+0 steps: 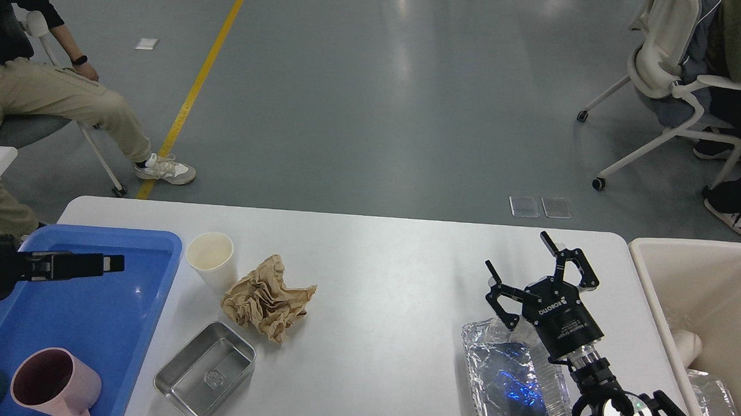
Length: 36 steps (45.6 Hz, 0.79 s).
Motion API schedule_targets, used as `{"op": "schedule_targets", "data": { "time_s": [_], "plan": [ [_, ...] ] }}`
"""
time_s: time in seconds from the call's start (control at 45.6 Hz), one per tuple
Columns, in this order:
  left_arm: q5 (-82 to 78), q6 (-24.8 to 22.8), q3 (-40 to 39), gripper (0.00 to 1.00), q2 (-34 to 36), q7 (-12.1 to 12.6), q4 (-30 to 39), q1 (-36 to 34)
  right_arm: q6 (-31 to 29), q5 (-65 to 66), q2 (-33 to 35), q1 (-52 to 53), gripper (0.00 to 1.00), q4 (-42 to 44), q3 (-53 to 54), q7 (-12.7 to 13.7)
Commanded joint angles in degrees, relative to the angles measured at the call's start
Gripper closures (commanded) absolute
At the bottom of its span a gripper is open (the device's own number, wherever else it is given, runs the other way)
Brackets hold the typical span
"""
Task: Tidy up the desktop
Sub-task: 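Open the left gripper and withdraw it from the cup, then move the left gripper to the small metal tray and grasp its rim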
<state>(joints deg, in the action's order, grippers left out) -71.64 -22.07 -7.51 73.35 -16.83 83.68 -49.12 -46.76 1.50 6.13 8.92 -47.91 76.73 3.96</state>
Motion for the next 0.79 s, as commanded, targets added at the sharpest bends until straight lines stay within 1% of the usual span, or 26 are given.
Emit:
{"op": "schedule_targets", "data": {
  "time_s": [0.0, 0.044, 0.132, 0.373, 0.439, 0.483, 0.548, 0.702, 0.768],
  "plan": [
    [-9.5, -5.3, 0.0, 0.03, -4.0, -1.5, -1.5, -4.8, 0.0, 0.0, -0.1, 0.0, 0.00, 0.0, 0.0, 0.0],
    [-12.0, -6.8, 0.0, 0.03, -5.7, -2.2, -2.2, -5.5, 0.0, 0.0, -0.1, 0.0, 0.00, 0.0, 0.0, -0.1],
    [-18.7, -10.4, 0.6, 0.03, -10.2, -2.3, -2.4, -6.3, 0.0, 0.0, -0.2, 0.0, 0.00, -0.1, 0.0, -0.1],
    [-33.6, -11.9, 1.4, 0.03, -22.5, -1.7, -2.1, -3.8, 0.0, 0.0, -0.2, 0.0, 0.00, -0.1, 0.1, -0.1],
    [-35.7, -12.5, 2.1, 0.03, -25.6, -1.0, -1.9, -2.7, -0.1, 0.0, -0.2, 0.0, 0.00, -0.1, 0.1, -0.1],
    [-36.6, -12.6, 2.9, 0.03, -27.4, 0.0, -1.9, -2.5, -0.1, 0.0, -0.1, 0.0, 0.00, -0.1, 0.1, -0.1],
    [-36.7, -12.7, 4.2, 0.03, -29.1, 1.4, -1.9, -2.3, -0.1, 0.0, -0.1, 0.0, 0.00, -0.1, 0.1, -0.1],
    [-36.9, -12.7, 7.2, 0.03, -30.1, 1.6, -2.1, -2.1, -0.1, 0.0, -0.1, 0.0, 0.00, -0.1, 0.1, -0.1],
    [-36.9, -12.6, 8.0, 0.03, -30.6, 1.3, -2.1, -2.1, -0.1, 0.0, -0.1, 0.0, 0.00, -0.1, 0.1, -0.1]
  ]
}}
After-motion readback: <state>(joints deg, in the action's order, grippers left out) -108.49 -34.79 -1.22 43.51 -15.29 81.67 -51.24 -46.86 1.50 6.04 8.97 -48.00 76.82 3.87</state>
